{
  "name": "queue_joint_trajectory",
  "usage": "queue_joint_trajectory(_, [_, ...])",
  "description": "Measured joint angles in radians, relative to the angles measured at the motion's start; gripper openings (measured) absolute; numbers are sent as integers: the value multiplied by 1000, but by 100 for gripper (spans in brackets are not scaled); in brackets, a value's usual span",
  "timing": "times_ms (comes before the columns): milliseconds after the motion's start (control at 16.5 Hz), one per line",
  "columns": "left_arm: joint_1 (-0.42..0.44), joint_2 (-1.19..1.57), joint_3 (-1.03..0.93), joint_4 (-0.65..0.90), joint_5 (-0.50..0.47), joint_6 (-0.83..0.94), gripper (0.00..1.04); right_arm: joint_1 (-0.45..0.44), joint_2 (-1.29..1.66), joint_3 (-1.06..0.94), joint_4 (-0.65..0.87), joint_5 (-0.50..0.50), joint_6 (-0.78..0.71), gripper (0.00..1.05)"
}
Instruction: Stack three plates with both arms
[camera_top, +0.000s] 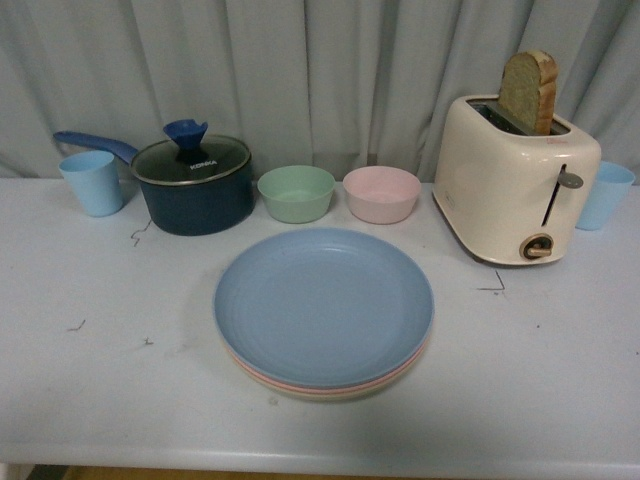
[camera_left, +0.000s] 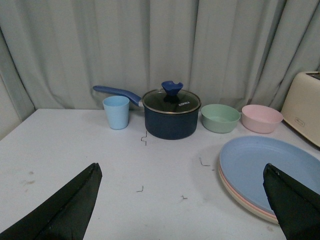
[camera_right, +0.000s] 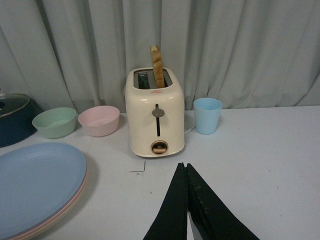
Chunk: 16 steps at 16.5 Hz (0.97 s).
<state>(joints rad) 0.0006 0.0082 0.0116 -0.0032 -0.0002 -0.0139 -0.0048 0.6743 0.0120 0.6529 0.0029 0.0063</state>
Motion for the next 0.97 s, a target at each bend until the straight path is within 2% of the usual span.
queue_joint_trajectory(303, [0,0,0,0,0,0,98,0,-110,0,-99,0,0,2])
queue_joint_trajectory(970, [0,0,0,0,0,0,98,0,-447,0,-424,0,0,2])
